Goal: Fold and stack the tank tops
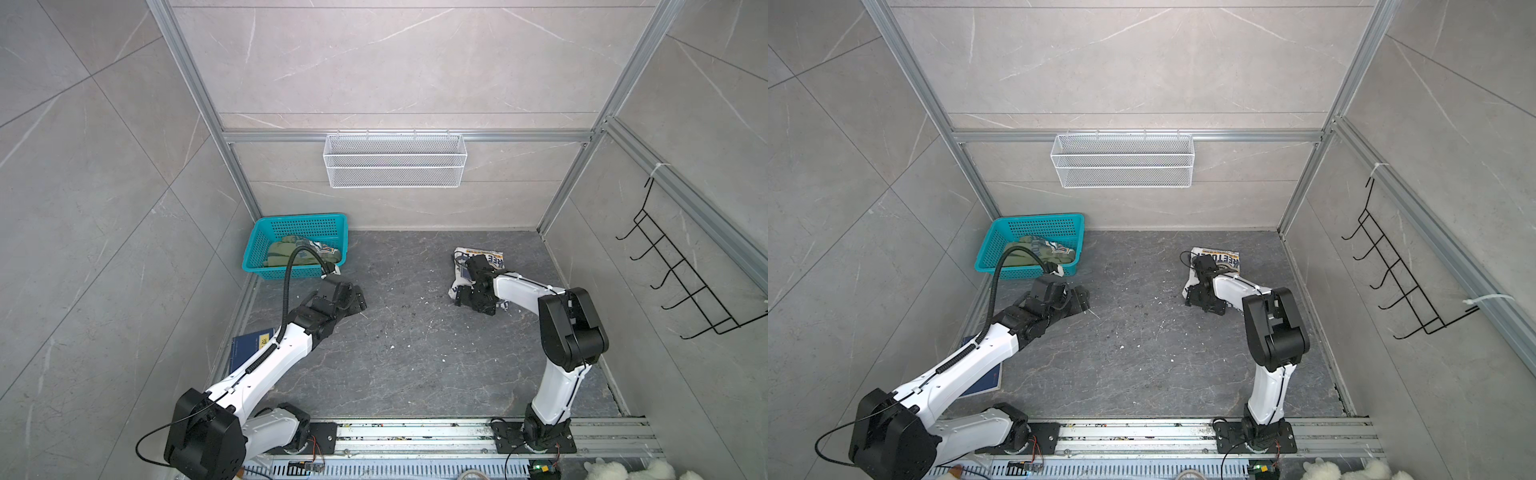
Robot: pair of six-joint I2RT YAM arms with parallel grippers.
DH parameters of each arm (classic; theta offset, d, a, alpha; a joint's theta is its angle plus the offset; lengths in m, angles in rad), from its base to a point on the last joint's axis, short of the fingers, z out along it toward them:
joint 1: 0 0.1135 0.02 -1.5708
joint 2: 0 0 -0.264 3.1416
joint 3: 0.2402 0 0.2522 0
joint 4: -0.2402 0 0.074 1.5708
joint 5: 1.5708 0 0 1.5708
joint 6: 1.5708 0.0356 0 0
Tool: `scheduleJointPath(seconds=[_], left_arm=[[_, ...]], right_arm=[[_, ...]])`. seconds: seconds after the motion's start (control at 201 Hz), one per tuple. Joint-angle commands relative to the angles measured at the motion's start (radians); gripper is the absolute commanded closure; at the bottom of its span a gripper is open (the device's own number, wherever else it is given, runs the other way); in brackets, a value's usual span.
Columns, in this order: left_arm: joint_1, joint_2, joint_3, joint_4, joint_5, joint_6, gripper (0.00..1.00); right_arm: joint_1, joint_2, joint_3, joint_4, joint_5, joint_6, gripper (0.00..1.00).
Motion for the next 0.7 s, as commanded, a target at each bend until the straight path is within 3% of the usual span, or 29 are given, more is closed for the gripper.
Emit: scheduleJointPath(seconds=[0.0, 0.124, 0.209, 0.468, 0.697], left_arm=[[0.006, -0.047, -0.002, -0.013, -0.037, 0.036, 0.22], [0.009, -0.066, -0.001, -0.028, -0.053, 0.048, 0.22], [0.012, -0.073, 0.000, -0.033, -0.063, 0.057, 0.21], [0.077, -0.030, 0.088, -0.087, -0.067, 0.103, 0.19], [0.225, 0.104, 0.238, -0.132, -0.009, 0.115, 0.19]], right_arm=[[-0.043, 0.065, 0.057, -0.007, 0.021, -0.005, 0.15], [-0.098, 0.108, 0.140, -0.063, 0.078, -0.062, 0.15], [-0.136, 0.132, 0.182, -0.056, 0.028, -0.083, 0.16], [-0.143, 0.236, 0.384, -0.151, 0.052, -0.128, 0.15], [-0.138, 0.047, 0.250, -0.092, -0.052, -0.108, 0.13]])
